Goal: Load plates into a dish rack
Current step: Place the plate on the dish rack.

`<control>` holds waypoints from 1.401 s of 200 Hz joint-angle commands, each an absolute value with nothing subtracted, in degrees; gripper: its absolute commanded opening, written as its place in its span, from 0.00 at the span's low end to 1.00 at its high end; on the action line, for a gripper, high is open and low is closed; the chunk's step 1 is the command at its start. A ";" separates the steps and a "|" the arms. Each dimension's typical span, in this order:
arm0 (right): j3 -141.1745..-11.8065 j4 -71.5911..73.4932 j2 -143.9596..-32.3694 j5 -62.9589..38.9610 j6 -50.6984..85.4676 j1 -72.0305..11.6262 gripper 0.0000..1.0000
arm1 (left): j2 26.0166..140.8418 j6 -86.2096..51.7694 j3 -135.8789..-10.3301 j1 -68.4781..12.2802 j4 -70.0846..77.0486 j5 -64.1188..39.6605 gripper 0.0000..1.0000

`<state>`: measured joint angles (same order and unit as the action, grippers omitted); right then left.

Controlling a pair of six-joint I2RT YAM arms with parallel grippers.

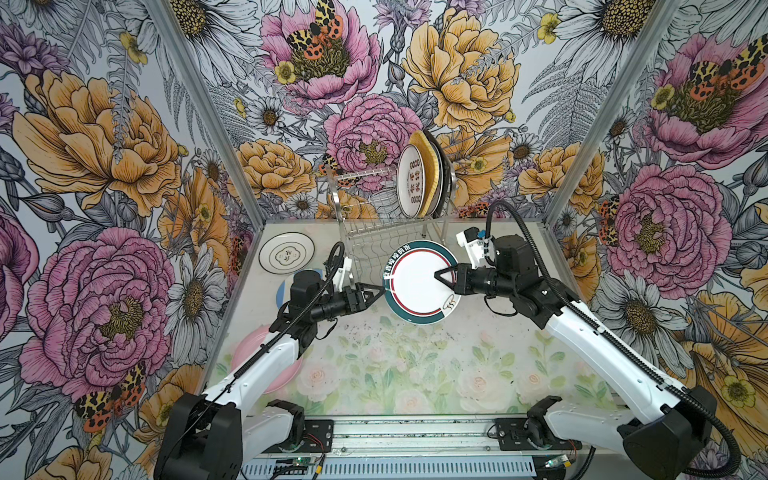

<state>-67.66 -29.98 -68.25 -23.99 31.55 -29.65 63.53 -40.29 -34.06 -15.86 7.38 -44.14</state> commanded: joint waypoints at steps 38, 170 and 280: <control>-87.90 -46.76 -70.43 1.23 26.90 -37.87 0.00 | 61.80 -34.50 -35.24 -14.85 -2.25 -35.81 0.86; -139.02 -53.53 -101.51 33.67 17.23 -46.68 0.00 | 58.75 -33.82 -33.84 -14.90 -3.67 -33.77 0.93; -163.02 -47.64 -124.32 41.50 9.20 -44.97 0.00 | 55.90 -34.56 -32.44 -14.56 -5.58 -32.61 0.96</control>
